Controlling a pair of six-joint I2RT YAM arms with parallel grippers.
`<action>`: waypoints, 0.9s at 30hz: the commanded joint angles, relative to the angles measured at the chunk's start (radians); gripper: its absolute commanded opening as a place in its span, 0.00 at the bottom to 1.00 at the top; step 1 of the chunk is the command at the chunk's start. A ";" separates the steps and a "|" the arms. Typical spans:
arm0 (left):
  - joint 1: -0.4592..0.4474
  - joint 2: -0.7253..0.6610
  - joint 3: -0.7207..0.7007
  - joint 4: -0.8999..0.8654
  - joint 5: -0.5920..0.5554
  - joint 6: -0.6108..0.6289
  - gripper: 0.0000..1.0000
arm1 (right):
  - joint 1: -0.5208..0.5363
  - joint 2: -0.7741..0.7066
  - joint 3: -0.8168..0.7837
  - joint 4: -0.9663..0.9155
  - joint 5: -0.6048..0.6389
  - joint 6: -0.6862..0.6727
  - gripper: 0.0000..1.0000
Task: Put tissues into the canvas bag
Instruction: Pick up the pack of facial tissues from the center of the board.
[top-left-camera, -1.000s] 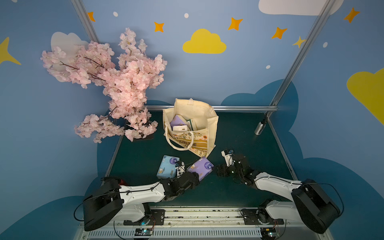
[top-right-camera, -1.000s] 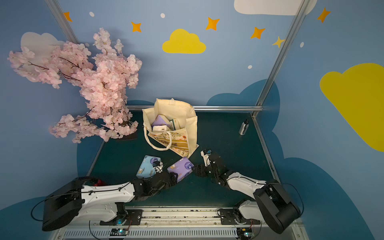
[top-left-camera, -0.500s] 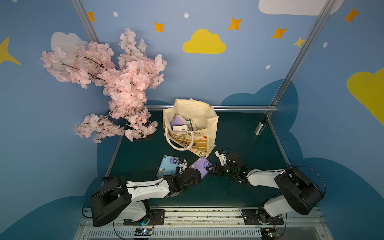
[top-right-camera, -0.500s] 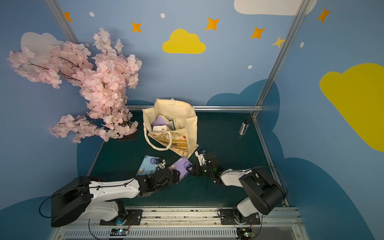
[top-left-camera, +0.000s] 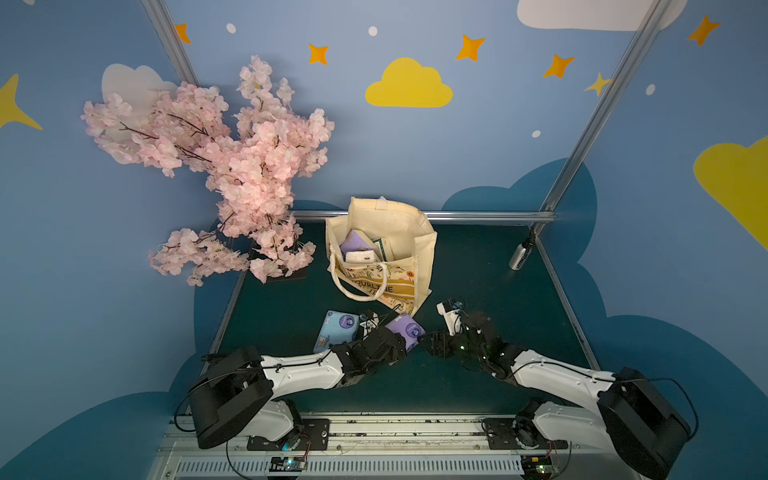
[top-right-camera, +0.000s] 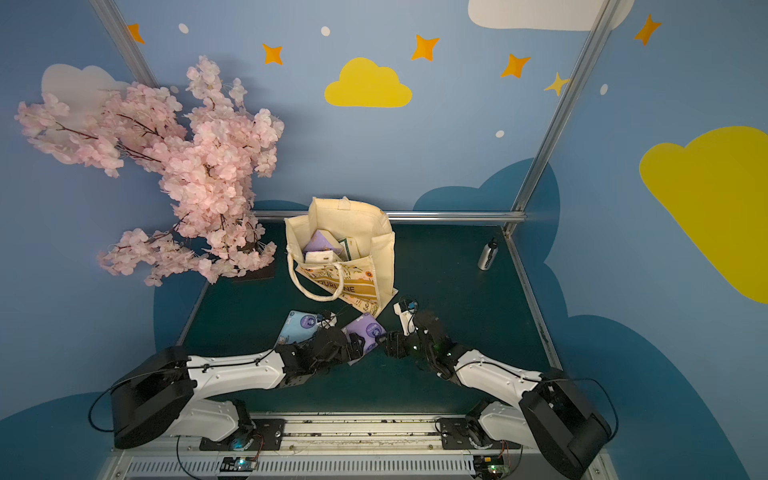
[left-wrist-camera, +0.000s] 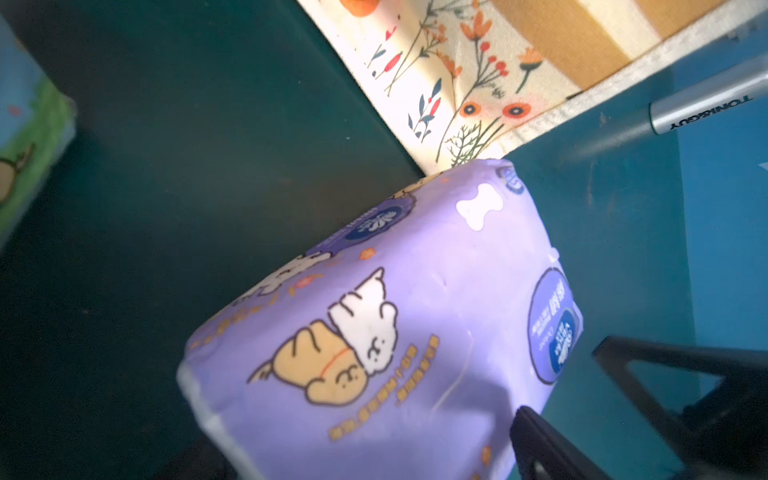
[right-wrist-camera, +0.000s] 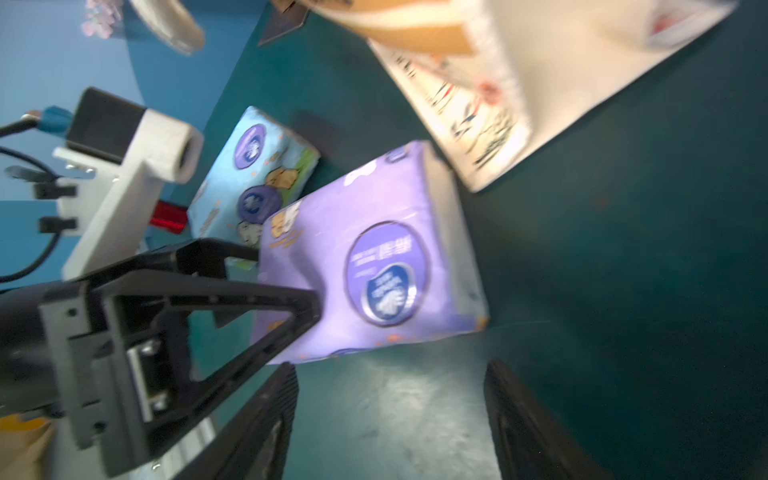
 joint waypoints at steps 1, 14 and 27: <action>0.003 -0.046 -0.020 -0.018 -0.006 0.005 1.00 | -0.047 0.022 0.001 -0.073 0.024 -0.040 0.80; -0.004 -0.070 -0.084 -0.023 -0.015 -0.089 1.00 | -0.061 0.328 0.135 0.136 -0.147 -0.035 0.83; 0.062 -0.065 -0.085 0.006 0.010 -0.052 1.00 | -0.106 0.424 0.264 0.076 -0.256 -0.081 0.87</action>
